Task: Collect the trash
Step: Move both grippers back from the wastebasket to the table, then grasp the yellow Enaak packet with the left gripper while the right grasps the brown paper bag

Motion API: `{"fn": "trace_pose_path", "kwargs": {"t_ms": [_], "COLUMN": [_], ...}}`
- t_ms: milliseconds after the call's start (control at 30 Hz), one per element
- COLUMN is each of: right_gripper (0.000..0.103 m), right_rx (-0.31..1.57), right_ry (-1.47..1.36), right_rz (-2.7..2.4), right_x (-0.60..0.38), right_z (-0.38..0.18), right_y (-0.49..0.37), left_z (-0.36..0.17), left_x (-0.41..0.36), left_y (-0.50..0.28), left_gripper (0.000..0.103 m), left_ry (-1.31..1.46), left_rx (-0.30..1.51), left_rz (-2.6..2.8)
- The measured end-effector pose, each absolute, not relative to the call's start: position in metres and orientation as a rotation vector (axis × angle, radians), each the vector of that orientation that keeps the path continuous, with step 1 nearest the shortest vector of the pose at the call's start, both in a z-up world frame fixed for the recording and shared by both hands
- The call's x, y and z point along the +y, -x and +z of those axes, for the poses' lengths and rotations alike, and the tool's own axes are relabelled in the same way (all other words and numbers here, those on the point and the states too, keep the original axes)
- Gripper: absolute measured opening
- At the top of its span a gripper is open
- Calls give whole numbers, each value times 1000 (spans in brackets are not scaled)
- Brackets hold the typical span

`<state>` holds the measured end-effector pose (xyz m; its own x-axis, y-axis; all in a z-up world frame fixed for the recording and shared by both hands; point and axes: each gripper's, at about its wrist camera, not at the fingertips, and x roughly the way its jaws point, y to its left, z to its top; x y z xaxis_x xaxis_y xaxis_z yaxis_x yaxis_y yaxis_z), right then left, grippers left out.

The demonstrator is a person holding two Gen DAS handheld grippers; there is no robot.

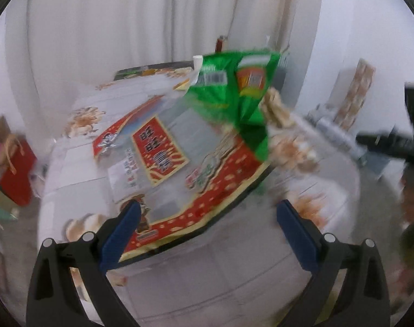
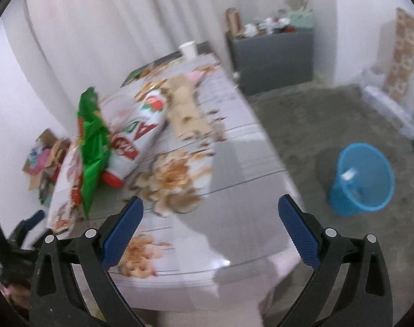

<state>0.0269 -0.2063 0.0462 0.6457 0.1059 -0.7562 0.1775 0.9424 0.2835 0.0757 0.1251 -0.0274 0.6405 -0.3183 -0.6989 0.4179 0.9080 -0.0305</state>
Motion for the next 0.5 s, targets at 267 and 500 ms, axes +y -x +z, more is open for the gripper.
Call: {"fn": "trace_pose_path", "kwargs": {"t_ms": [267, 500], "right_gripper": [93, 84], "right_rx": [850, 857], "right_ry": [-361, -425], "right_rz": [2, 67], "right_x": [-202, -220], "right_z": [52, 51], "right_y": [-63, -138], "left_z": [-38, -6], "left_x": [118, 102], "left_y": [-83, -85], "left_gripper": [98, 98], "left_ry": [-194, -126], "left_rx": [761, 627], "left_rz": [-455, -556]}}
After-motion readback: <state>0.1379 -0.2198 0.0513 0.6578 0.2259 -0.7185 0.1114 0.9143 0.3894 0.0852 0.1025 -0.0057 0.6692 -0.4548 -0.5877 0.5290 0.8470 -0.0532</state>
